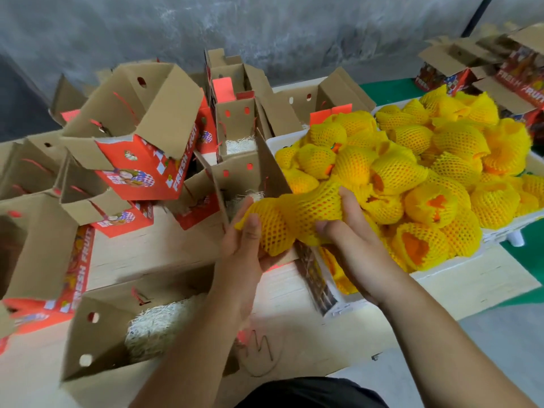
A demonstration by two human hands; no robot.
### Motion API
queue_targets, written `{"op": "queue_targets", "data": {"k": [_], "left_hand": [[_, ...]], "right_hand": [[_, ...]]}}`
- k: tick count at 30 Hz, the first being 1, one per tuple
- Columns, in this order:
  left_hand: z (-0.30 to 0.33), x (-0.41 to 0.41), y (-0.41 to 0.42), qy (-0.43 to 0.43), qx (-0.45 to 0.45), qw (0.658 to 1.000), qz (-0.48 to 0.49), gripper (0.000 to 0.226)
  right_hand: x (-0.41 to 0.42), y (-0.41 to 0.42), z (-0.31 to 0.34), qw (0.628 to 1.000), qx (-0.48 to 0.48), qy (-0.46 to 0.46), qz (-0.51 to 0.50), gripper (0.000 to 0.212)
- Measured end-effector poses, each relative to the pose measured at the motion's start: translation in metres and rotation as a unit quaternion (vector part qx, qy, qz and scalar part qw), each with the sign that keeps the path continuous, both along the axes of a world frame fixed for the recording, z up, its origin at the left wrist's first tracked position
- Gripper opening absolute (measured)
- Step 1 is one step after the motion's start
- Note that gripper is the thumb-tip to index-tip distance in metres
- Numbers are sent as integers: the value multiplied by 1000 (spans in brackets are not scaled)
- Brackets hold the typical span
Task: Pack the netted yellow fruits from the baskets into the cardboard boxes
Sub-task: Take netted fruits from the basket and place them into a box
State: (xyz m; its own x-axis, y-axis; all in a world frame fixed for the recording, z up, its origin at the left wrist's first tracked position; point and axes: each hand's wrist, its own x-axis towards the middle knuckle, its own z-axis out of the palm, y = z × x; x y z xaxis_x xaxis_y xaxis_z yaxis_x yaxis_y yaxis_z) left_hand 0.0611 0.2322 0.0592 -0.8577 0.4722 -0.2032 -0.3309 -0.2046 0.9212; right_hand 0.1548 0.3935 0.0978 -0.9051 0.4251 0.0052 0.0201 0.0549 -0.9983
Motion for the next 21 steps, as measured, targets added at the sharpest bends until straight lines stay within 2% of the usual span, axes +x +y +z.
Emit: {"op": "queue_targets", "data": {"k": [3, 6, 10, 14, 19, 21], "left_hand": [[-5, -12, -68, -16, 23, 999, -35, 80], [-13, -18, -133, -57, 48, 996, -49, 69], [-29, -25, -200, -97, 60, 993, 4, 69], [-42, -29, -248, -138, 41, 989, 16, 83], [-57, -32, -279, -181, 2, 979, 90, 61], [-65, -38, -286, -200, -16, 971, 133, 53]], "right_hand": [[-11, -43, -5, 1000, 4, -5, 25, 55], [-26, -102, -17, 999, 2, -23, 23, 69], [-47, -172, -37, 997, -60, -26, 27, 53], [-59, -227, -59, 990, -139, -29, 11, 56], [-64, -263, -88, 980, -180, -89, 0, 48], [-66, -263, -96, 980, -152, -130, 17, 49]]}}
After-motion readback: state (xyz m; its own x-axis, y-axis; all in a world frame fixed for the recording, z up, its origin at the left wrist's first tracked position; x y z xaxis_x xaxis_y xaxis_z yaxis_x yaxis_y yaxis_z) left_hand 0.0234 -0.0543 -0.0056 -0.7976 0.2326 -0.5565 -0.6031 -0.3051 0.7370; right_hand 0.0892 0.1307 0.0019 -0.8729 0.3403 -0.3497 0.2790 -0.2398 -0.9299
